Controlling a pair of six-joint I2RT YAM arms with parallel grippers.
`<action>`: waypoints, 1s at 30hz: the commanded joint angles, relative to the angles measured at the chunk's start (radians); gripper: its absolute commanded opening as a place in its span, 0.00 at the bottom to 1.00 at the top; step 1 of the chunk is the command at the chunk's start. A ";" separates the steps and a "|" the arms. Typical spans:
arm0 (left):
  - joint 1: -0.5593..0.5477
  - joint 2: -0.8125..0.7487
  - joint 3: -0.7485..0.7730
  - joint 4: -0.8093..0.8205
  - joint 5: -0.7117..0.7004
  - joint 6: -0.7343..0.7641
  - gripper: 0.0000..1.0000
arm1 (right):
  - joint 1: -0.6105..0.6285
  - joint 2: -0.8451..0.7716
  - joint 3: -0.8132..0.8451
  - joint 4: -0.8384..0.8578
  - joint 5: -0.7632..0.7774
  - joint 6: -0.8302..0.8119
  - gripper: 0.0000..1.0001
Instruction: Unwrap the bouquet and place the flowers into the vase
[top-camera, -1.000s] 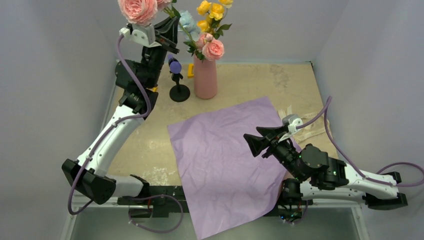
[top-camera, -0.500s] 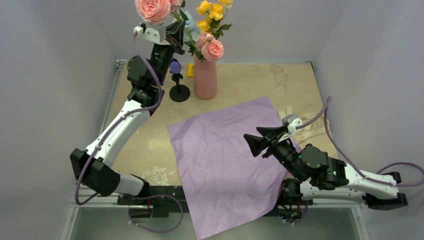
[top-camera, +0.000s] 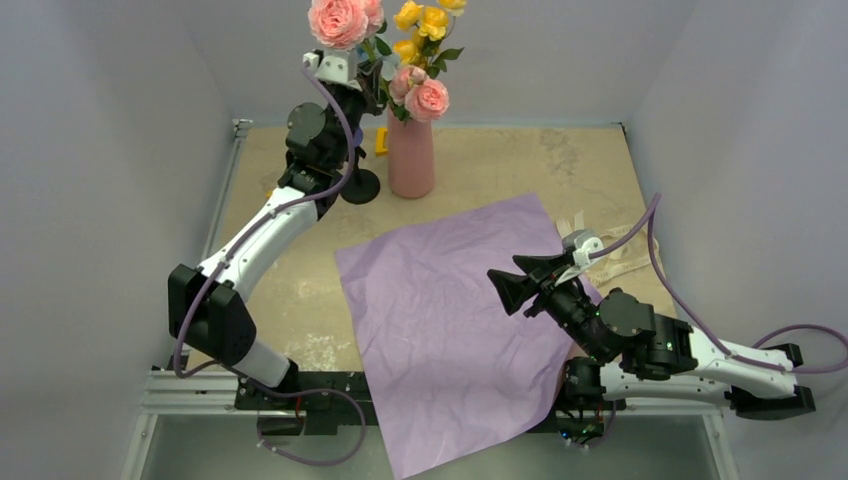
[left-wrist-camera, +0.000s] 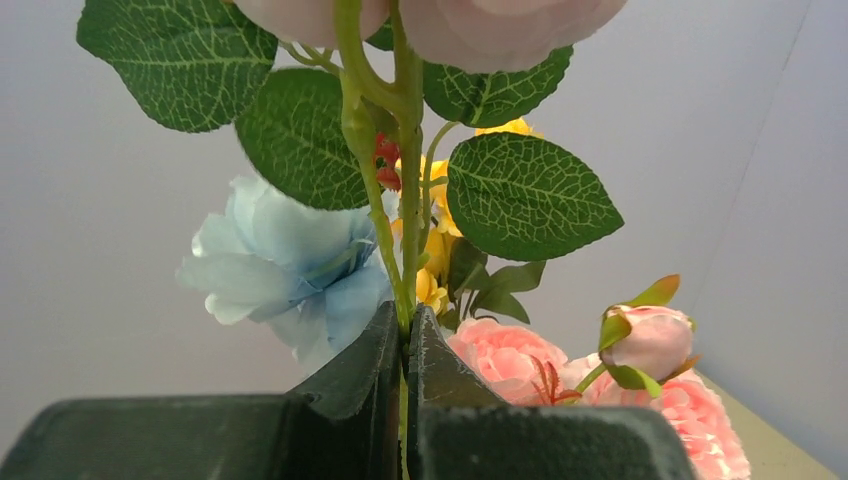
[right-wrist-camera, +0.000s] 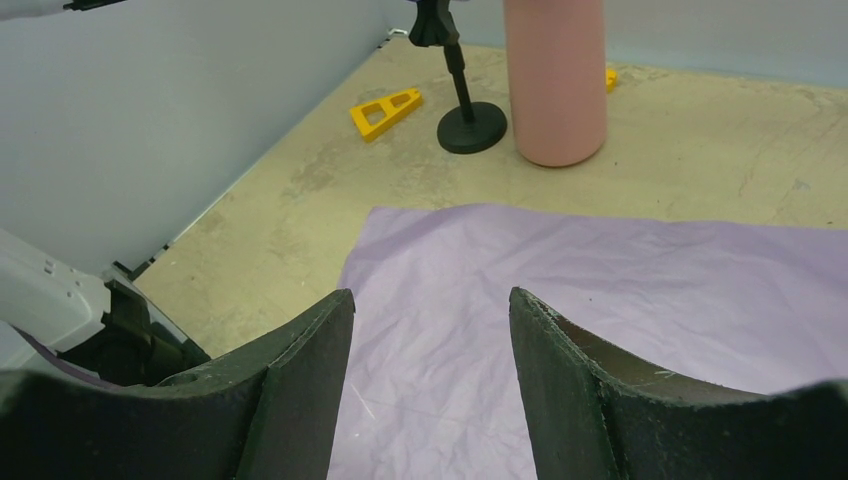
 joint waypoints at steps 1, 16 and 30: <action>0.015 0.025 0.001 0.030 -0.016 -0.034 0.00 | 0.003 -0.014 0.013 0.005 0.018 0.021 0.62; 0.017 0.145 -0.007 0.017 0.012 -0.066 0.00 | 0.002 -0.005 0.007 0.013 0.017 0.019 0.63; 0.016 0.189 -0.057 0.001 0.032 -0.082 0.00 | 0.003 0.006 0.007 0.020 0.015 0.016 0.63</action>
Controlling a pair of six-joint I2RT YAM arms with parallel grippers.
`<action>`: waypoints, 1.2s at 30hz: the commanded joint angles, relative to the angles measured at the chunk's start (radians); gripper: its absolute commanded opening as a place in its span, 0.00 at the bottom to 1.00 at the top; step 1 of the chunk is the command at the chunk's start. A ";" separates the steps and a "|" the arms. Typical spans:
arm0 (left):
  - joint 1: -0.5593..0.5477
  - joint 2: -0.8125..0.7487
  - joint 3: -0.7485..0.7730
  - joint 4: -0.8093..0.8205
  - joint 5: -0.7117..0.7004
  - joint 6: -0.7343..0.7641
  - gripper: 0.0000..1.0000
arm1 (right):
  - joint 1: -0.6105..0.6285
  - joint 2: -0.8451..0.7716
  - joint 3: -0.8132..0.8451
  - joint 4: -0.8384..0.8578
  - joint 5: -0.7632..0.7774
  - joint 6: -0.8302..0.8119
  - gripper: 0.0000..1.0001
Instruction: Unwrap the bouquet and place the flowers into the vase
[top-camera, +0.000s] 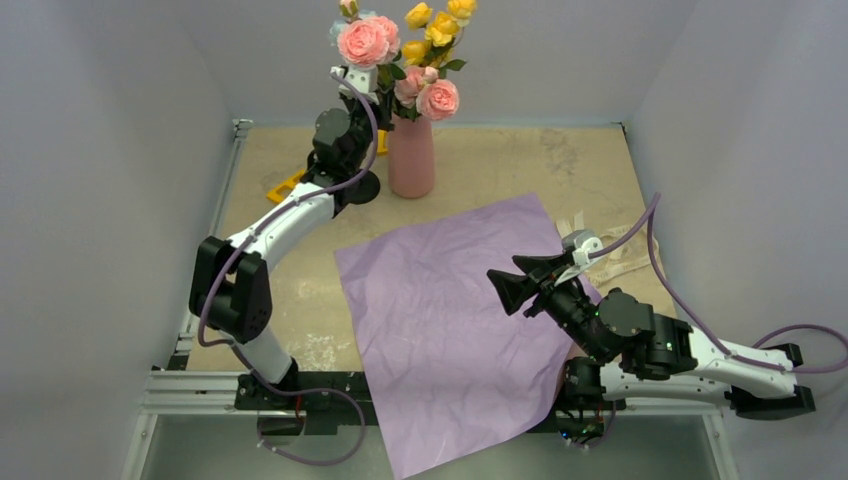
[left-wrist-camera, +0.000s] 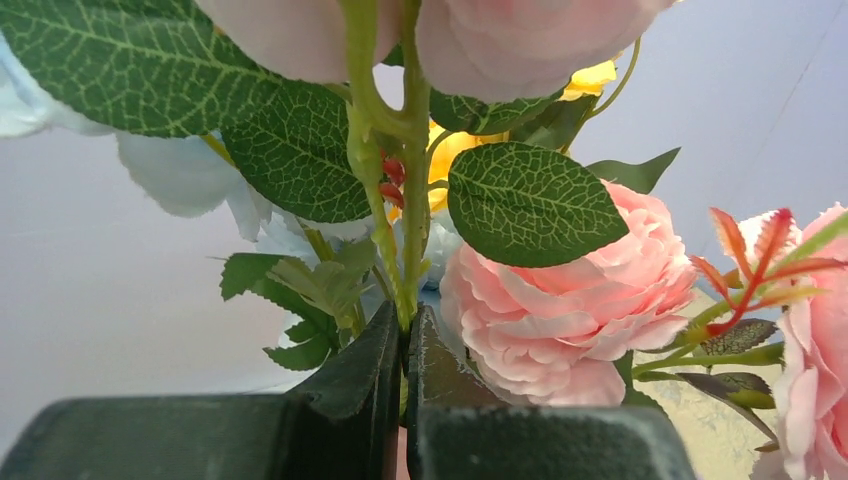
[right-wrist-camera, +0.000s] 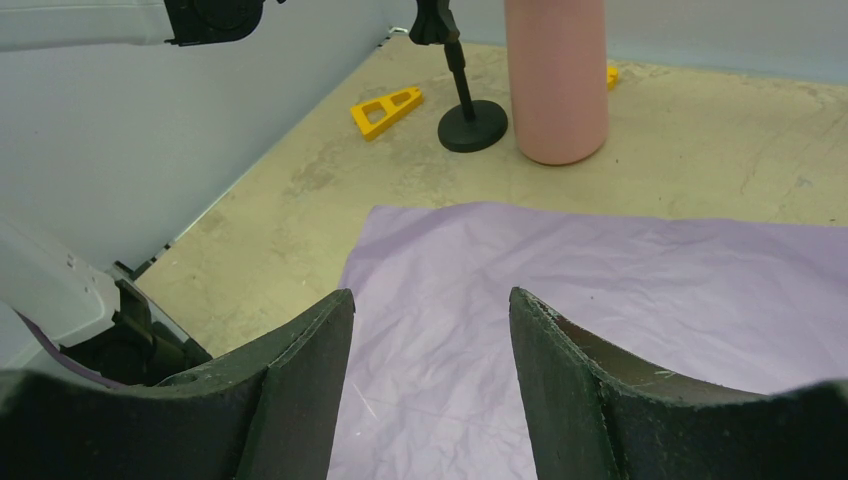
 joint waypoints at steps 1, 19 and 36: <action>0.005 0.038 -0.013 -0.026 0.033 -0.031 0.00 | 0.003 0.007 0.006 0.027 0.016 0.010 0.63; 0.005 0.002 -0.088 -0.015 0.033 -0.071 0.08 | 0.003 0.019 0.015 0.024 0.008 0.018 0.63; 0.005 -0.197 -0.109 -0.062 0.050 -0.122 0.73 | 0.003 0.004 0.017 0.011 0.004 0.036 0.63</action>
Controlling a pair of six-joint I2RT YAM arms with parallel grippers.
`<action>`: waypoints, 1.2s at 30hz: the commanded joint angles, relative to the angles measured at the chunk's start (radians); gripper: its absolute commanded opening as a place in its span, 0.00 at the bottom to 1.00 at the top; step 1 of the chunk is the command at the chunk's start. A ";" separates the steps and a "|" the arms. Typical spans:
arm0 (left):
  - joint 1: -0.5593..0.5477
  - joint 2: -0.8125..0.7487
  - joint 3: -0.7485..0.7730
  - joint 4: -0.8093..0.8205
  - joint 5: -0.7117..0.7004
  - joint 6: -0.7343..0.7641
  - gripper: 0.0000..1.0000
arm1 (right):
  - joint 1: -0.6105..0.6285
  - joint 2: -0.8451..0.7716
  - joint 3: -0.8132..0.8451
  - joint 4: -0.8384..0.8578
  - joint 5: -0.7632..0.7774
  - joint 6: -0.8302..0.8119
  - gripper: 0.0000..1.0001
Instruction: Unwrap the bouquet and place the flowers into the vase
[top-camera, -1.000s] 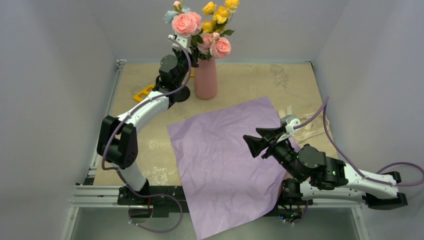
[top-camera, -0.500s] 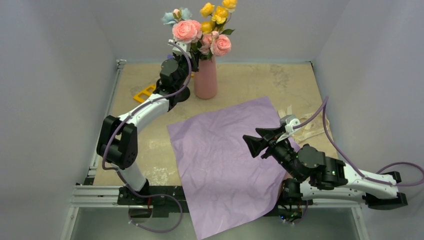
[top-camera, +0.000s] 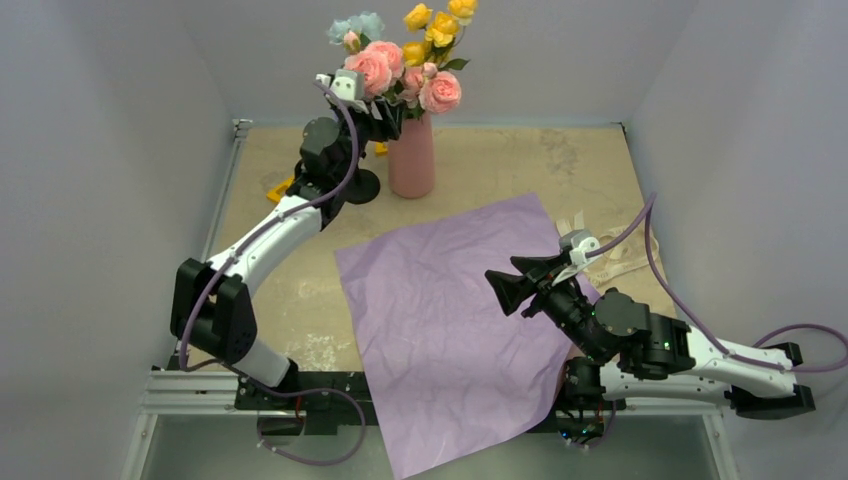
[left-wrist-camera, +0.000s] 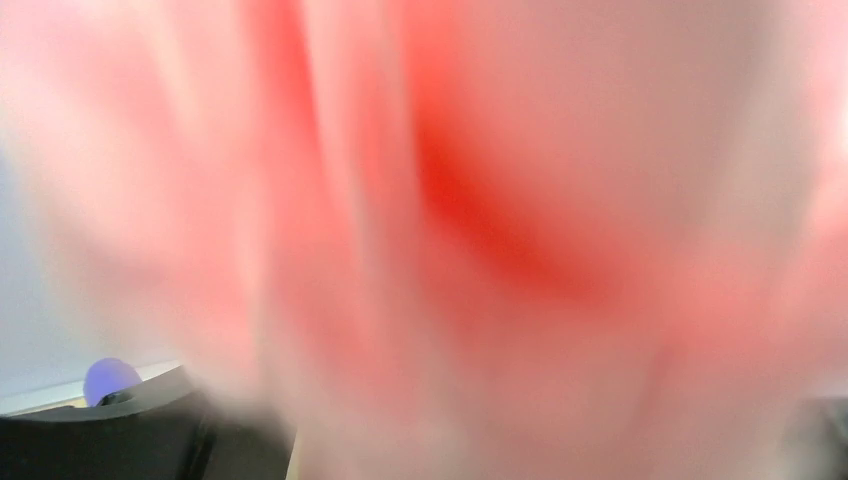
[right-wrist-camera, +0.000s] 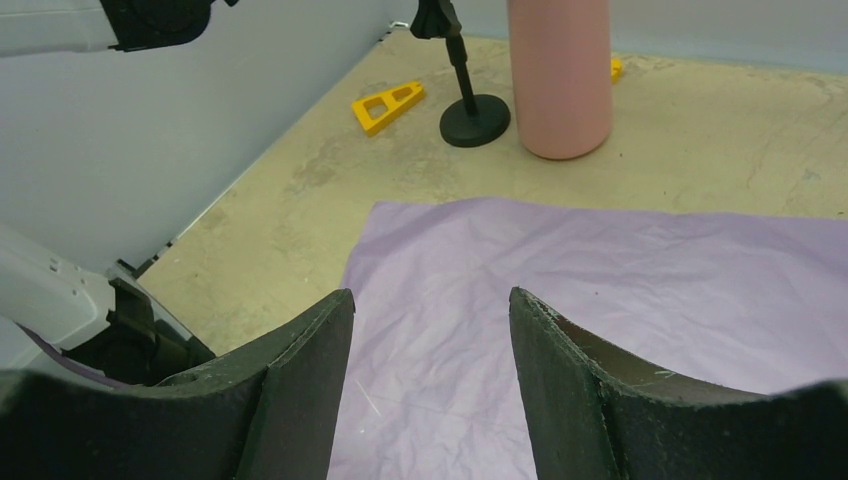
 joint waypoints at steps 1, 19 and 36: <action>0.005 -0.115 -0.033 -0.003 0.021 -0.027 0.74 | 0.003 -0.008 0.019 0.010 0.004 0.017 0.63; 0.005 -0.563 -0.203 -0.350 0.076 0.042 1.00 | 0.003 0.012 0.073 -0.036 0.006 0.011 0.64; 0.005 -0.978 -0.222 -1.305 -0.152 -0.291 1.00 | -0.151 0.250 0.269 -0.289 0.010 0.113 0.71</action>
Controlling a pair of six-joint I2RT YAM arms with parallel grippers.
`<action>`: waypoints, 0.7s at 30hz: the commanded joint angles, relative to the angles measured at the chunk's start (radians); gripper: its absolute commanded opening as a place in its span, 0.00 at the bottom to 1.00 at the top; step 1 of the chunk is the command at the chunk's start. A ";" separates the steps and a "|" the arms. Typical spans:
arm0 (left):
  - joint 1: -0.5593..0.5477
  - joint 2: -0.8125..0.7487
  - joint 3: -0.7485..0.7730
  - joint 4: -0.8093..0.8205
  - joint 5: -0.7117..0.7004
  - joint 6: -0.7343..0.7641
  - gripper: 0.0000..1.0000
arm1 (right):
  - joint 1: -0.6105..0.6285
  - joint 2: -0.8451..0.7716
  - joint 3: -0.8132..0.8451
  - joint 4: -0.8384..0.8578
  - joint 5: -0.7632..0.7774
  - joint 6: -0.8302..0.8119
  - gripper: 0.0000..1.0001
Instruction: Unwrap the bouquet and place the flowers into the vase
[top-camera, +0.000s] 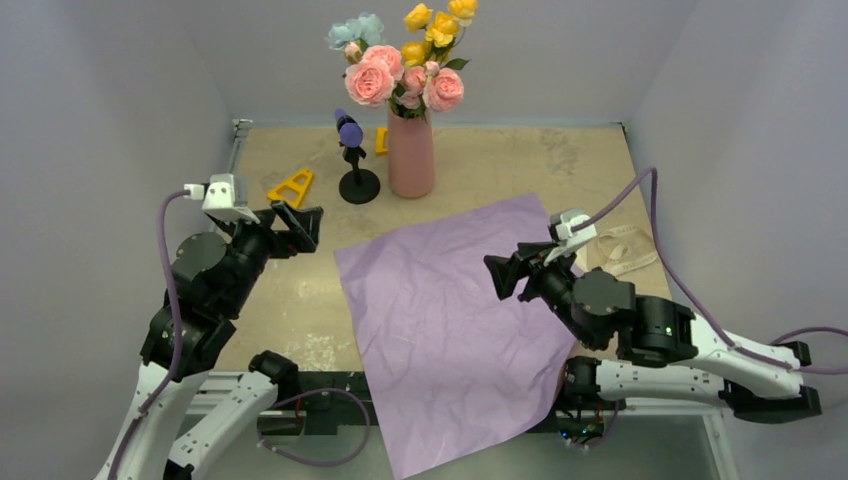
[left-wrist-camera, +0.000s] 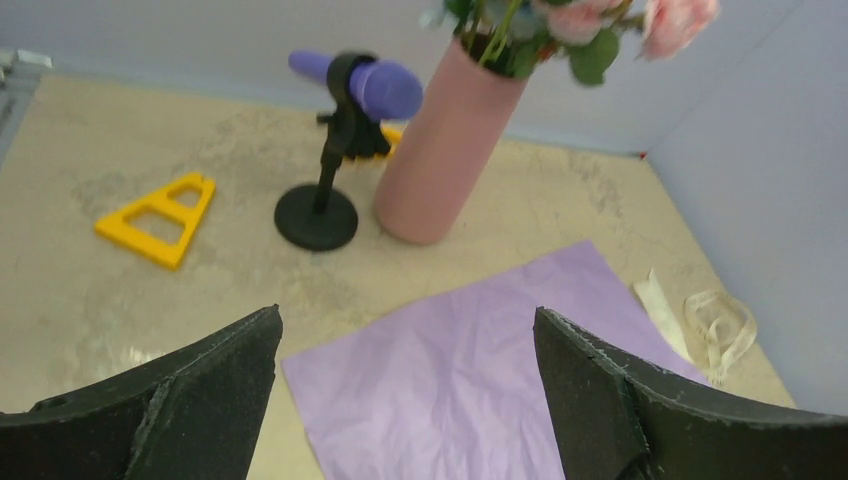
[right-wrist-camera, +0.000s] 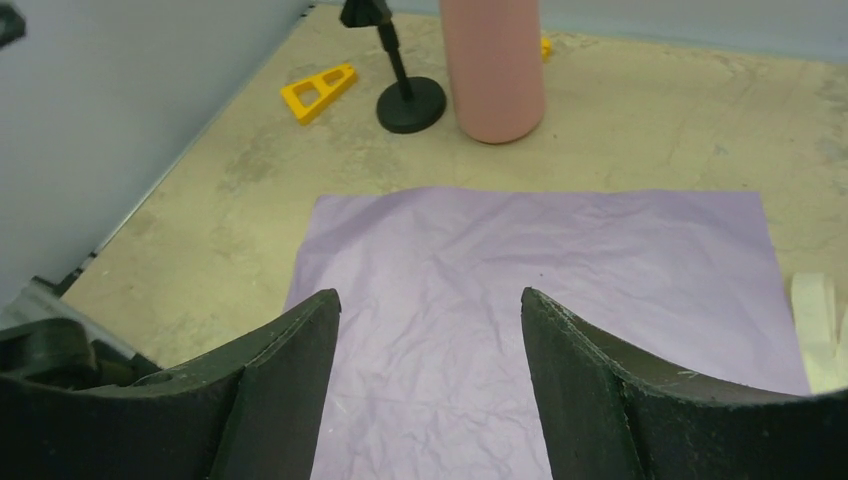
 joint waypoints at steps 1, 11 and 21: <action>0.005 0.005 -0.030 -0.336 0.008 -0.136 1.00 | -0.204 0.117 0.065 -0.101 -0.121 0.072 0.71; 0.005 -0.169 -0.224 -0.493 -0.065 -0.247 1.00 | -0.500 0.177 -0.047 -0.080 -0.331 0.133 0.70; 0.005 -0.117 -0.226 -0.561 -0.145 -0.370 1.00 | -0.676 0.171 -0.173 -0.012 -0.470 0.176 0.70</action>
